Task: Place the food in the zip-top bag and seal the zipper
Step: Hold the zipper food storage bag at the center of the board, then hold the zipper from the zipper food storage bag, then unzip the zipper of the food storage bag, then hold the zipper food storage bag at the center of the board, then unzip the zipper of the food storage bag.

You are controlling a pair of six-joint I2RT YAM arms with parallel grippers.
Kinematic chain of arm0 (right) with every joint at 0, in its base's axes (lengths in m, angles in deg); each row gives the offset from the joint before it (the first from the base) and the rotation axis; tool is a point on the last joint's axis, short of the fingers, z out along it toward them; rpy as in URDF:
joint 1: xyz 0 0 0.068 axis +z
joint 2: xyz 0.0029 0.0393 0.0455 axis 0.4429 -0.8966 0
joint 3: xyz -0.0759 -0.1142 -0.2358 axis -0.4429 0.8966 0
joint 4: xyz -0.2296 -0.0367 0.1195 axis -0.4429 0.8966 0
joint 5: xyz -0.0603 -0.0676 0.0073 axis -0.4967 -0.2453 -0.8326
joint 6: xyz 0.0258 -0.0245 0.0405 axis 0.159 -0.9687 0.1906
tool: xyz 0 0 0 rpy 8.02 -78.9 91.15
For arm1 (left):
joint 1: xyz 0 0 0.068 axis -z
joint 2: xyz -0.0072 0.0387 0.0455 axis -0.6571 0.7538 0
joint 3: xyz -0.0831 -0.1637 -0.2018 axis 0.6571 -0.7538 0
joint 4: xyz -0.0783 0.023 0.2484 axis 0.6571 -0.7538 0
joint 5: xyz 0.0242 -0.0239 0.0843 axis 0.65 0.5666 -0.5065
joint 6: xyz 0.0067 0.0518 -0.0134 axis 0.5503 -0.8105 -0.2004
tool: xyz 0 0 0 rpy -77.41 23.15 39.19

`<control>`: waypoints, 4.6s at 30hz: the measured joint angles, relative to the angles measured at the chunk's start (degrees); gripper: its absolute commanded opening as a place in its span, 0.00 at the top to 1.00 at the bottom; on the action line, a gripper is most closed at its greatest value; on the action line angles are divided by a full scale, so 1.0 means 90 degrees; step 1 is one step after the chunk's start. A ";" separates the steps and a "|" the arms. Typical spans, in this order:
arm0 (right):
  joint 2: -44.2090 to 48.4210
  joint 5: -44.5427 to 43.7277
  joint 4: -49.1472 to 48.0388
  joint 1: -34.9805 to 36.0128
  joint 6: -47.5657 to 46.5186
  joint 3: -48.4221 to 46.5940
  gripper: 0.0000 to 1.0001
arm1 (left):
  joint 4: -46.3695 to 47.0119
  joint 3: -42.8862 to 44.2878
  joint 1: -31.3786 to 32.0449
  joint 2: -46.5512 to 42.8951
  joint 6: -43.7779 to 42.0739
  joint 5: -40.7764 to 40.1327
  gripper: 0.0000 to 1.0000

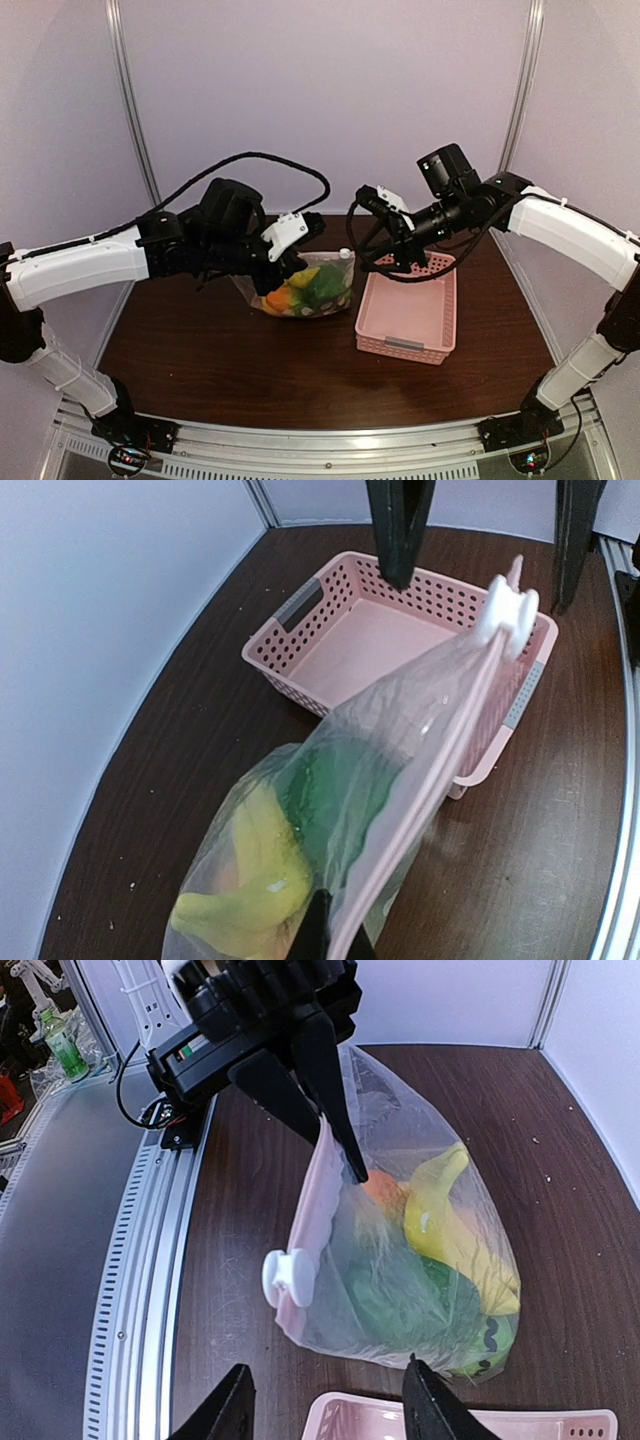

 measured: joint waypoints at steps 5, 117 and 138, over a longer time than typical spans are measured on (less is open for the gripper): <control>-0.0177 -0.0012 -0.0168 0.0136 0.0214 -0.0029 0.58 | 0.0000 0.0000 -0.0051 0.0000 0.0165 0.0138 1.00; -0.0746 0.1576 -0.0736 -0.0214 0.1392 -0.0236 0.45 | 0.1217 -0.1183 -0.0602 -0.1030 0.1178 0.1872 1.00; -0.1064 0.1515 -0.0403 -0.0231 0.1047 -0.0794 1.00 | 0.1243 -0.1022 -0.0600 -0.1013 0.1183 0.1914 1.00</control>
